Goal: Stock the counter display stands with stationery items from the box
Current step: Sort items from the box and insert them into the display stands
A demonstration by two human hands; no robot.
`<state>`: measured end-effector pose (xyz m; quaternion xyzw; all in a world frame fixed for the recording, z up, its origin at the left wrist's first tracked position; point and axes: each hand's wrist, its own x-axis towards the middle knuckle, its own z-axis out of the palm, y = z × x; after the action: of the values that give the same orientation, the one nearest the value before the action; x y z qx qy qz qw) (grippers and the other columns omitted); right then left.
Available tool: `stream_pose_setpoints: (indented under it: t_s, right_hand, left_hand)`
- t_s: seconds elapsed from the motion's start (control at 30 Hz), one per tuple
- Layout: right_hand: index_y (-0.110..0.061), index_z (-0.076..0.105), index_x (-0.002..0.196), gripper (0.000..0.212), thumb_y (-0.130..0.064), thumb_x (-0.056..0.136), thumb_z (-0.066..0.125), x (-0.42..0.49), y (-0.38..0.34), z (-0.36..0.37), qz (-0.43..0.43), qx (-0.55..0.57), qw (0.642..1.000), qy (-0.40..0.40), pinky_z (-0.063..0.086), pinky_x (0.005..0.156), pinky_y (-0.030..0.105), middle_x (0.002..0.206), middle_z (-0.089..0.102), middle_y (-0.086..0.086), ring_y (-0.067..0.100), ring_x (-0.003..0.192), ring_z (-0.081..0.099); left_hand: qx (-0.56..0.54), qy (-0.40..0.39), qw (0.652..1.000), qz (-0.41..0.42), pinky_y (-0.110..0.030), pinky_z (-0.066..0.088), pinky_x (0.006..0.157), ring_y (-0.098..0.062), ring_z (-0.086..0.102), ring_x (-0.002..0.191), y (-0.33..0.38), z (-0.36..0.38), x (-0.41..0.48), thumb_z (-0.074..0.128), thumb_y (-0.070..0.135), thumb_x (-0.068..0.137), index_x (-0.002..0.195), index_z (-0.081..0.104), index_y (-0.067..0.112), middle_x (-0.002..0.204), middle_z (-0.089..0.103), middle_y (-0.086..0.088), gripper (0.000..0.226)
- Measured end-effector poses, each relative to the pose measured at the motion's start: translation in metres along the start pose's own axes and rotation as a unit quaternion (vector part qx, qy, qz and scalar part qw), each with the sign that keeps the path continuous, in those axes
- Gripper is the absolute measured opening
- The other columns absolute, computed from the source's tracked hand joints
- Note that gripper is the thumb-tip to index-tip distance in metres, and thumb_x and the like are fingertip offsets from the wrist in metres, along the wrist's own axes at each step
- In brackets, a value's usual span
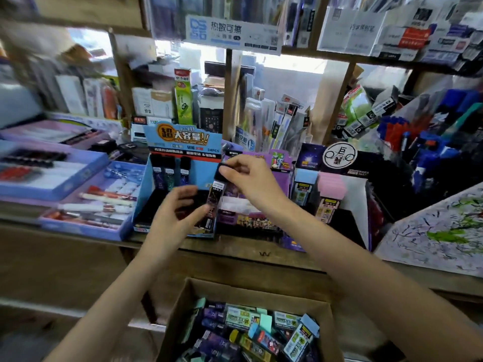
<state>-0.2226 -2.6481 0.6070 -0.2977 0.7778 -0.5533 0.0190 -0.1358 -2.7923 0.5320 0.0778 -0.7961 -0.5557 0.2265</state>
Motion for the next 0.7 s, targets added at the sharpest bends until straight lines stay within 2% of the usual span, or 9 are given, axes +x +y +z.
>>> stream_pose_setpoints:
  t_s: [0.07, 0.1, 0.17, 0.23, 0.37, 0.47, 0.57, 0.7]
  right_hand:
    - [-0.005, 0.064, 0.095, 0.008, -0.011, 0.09, 0.061, 0.018, -0.003, 0.009, -0.008, -0.005, 1.0, 0.019, 0.049, 0.062, 0.014, 0.077, 0.064, -0.002, -0.003, 0.06, 0.058]
    - [-0.005, 0.063, 0.096, 0.01, -0.011, 0.089, 0.062, 0.028, -0.003, 0.014, -0.009, -0.017, 0.999, 0.026, 0.052, 0.065, 0.02, 0.079, 0.066, 0.001, -0.002, 0.061, 0.059]
    - [-0.008, 0.061, 0.096, 0.009, -0.012, 0.089, 0.062, 0.048, -0.003, 0.025, -0.01, -0.055, 0.998, 0.026, 0.054, 0.076, 0.037, 0.089, 0.068, 0.013, 0.016, 0.076, 0.065]
    - [-0.009, 0.06, 0.096, 0.007, -0.011, 0.089, 0.062, 0.065, 0.0, 0.036, -0.014, -0.091, 0.996, 0.02, 0.052, 0.08, 0.045, 0.091, 0.066, 0.017, 0.028, 0.086, 0.064]
    - [-0.006, 0.063, 0.1, 0.013, -0.013, 0.089, 0.062, 0.088, 0.011, 0.055, -0.036, -0.178, 0.983, 0.0, 0.046, 0.075, 0.033, 0.083, 0.06, 0.009, 0.023, 0.082, 0.058]
    - [-0.004, 0.065, 0.097, 0.013, -0.012, 0.087, 0.064, 0.094, 0.019, 0.062, -0.062, -0.215, 0.975, -0.007, 0.04, 0.07, 0.027, 0.079, 0.057, 0.003, 0.017, 0.078, 0.053]
    - [-0.004, 0.067, 0.096, 0.012, -0.012, 0.086, 0.066, 0.097, 0.023, 0.063, -0.067, -0.21, 0.975, -0.012, 0.037, 0.068, 0.021, 0.082, 0.062, 0.004, 0.014, 0.076, 0.054]
    - [-0.003, 0.066, 0.1, 0.016, -0.011, 0.086, 0.066, 0.101, 0.026, 0.064, -0.052, -0.214, 0.975, -0.027, 0.047, 0.075, 0.029, 0.092, 0.067, 0.015, 0.018, 0.078, 0.057]
  left_hand:
    - [0.147, 0.055, 0.987, 0.041, -0.03, 0.041, 0.092, -0.012, 0.049, 0.113, -0.017, -0.024, 0.002, 0.069, 0.027, 0.083, 0.124, 0.051, 0.018, 0.122, 0.053, 0.002, 0.046]
    - [0.198, 0.067, 0.976, 0.059, -0.03, 0.039, 0.092, -0.016, 0.048, 0.114, -0.026, -0.034, 0.002, 0.069, 0.027, 0.083, 0.125, 0.052, 0.015, 0.121, 0.053, -0.002, 0.046]
    - [0.262, 0.049, 0.96, 0.082, -0.03, 0.039, 0.092, -0.024, 0.051, 0.114, -0.042, -0.048, 0.002, 0.07, 0.025, 0.082, 0.12, 0.057, 0.009, 0.118, 0.057, -0.008, 0.043]
    - [0.301, 0.015, 0.949, 0.098, -0.034, 0.041, 0.092, -0.028, 0.054, 0.112, -0.055, -0.055, 0.002, 0.073, 0.022, 0.081, 0.115, 0.062, 0.006, 0.116, 0.061, -0.011, 0.039]
    - [0.323, -0.022, 0.939, 0.114, -0.045, 0.044, 0.096, -0.029, 0.057, 0.114, -0.069, -0.059, 0.001, 0.073, 0.023, 0.081, 0.112, 0.067, 0.009, 0.115, 0.065, -0.008, 0.035]
    - [0.323, -0.02, 0.938, 0.125, -0.042, 0.042, 0.097, -0.024, 0.057, 0.115, -0.073, -0.062, 0.002, 0.071, 0.023, 0.083, 0.112, 0.067, 0.012, 0.116, 0.066, -0.004, 0.031]
    - [0.322, -0.013, 0.938, 0.131, -0.04, 0.041, 0.096, -0.023, 0.058, 0.114, -0.073, -0.062, 0.002, 0.07, 0.021, 0.083, 0.11, 0.069, 0.011, 0.116, 0.066, -0.004, 0.028]
    - [0.325, 0.001, 0.936, 0.131, -0.039, 0.042, 0.092, -0.025, 0.059, 0.109, -0.074, -0.061, 0.001, 0.069, 0.022, 0.084, 0.113, 0.067, 0.012, 0.113, 0.067, -0.004, 0.031]
